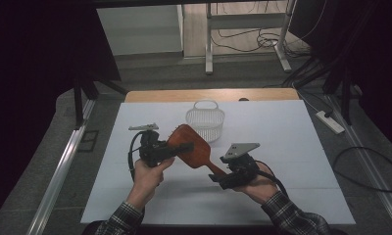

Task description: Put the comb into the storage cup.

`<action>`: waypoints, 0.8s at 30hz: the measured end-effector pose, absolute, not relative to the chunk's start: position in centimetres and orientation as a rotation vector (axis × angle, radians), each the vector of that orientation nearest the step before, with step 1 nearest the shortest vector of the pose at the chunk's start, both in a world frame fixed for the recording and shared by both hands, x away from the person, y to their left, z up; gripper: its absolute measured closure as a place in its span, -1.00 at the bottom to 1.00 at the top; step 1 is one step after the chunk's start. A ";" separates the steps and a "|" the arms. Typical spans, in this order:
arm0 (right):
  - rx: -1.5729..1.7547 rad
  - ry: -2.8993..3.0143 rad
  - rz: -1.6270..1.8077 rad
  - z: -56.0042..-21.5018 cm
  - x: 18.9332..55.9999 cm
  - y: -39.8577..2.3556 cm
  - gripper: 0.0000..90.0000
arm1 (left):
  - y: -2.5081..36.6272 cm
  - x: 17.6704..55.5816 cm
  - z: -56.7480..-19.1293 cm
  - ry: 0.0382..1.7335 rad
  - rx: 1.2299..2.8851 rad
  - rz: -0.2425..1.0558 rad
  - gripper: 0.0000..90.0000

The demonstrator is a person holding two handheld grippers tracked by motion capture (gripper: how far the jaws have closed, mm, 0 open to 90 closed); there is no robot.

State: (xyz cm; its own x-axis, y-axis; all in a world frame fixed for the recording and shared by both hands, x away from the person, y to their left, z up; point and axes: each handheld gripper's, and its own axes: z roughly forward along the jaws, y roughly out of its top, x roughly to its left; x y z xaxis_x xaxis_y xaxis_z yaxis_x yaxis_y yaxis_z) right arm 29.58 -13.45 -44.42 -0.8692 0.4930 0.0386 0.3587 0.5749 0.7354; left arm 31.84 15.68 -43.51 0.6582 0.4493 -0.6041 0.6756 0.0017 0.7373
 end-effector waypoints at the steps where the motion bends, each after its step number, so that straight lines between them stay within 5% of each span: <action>1: 0.728 2.641 1.169 -44.4 29.6 -13.5 -0.44 | 15.8 31.8 -43.5 0.941 1.635 -0.217 0.20; 24: 0.792 2.675 1.101 -44.8 29.9 -15.0 -0.99 | 17.8 31.9 -42.1 0.980 1.631 -0.127 0.20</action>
